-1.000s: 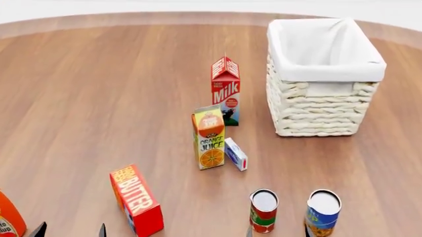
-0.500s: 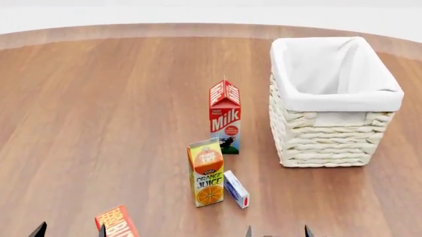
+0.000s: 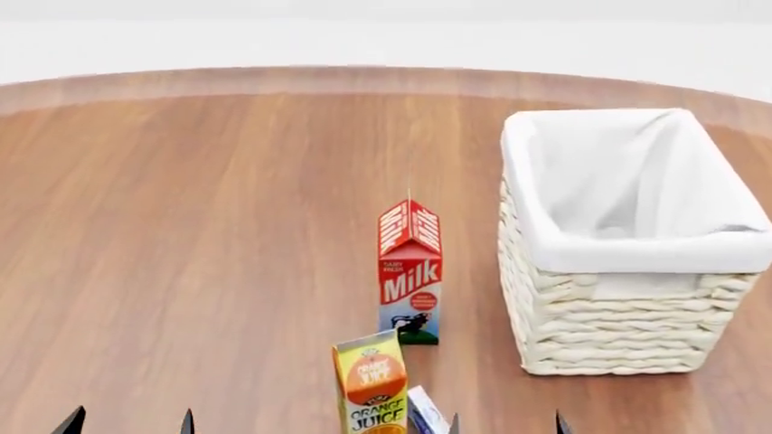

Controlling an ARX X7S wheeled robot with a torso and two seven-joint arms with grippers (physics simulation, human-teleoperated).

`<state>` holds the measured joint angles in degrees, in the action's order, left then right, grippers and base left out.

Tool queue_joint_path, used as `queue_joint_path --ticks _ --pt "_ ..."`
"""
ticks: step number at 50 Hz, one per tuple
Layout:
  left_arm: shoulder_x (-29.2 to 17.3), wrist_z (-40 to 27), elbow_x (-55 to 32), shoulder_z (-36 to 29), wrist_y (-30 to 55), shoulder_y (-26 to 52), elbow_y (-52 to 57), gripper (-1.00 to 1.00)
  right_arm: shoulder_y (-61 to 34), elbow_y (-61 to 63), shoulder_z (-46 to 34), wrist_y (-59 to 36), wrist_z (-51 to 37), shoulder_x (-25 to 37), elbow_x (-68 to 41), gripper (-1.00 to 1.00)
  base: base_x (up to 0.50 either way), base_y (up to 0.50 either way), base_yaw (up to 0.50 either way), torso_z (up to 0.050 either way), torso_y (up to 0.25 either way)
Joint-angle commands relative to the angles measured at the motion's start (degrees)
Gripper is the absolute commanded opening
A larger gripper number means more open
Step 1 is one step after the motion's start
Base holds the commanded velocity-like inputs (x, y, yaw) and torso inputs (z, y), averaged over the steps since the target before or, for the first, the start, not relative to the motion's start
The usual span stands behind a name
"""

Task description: Pick up the orange juice, and put it in the basket.

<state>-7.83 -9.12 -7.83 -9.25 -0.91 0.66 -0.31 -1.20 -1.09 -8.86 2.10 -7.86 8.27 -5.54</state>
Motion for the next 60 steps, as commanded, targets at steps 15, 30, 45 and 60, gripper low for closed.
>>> queue_joint_path --ticks 15,30,45,60 --pt "-0.9 -1.0 -0.9 -1.1 -0.2 0.2 -0.1 1.00 -0.4 -0.7 -1.1 0.5 -0.8 0.7 -0.8 1.00 0.32 0.00 0.00 0.000 0.000" --pt "-1.3 -1.6 -1.3 -1.6 -0.3 0.2 -0.1 1.00 0.2 0.1 -2.0 1.2 -2.2 1.3 0.1 1.00 0.23 0.00 0.00 0.000 0.000" --pt "-1.8 -2.1 -1.8 -2.2 -0.5 0.3 -0.1 1.00 4.9 9.5 -2.9 -2.6 -2.2 3.1 -1.9 1.00 0.00 0.00 0.00 0.000 0.000" --pt "-2.1 -2.5 -2.1 -2.7 -0.6 0.4 -0.2 1.00 7.7 10.7 -4.7 -0.3 -1.6 4.1 -2.5 1.00 0.00 0.00 0.00 0.000 0.000"
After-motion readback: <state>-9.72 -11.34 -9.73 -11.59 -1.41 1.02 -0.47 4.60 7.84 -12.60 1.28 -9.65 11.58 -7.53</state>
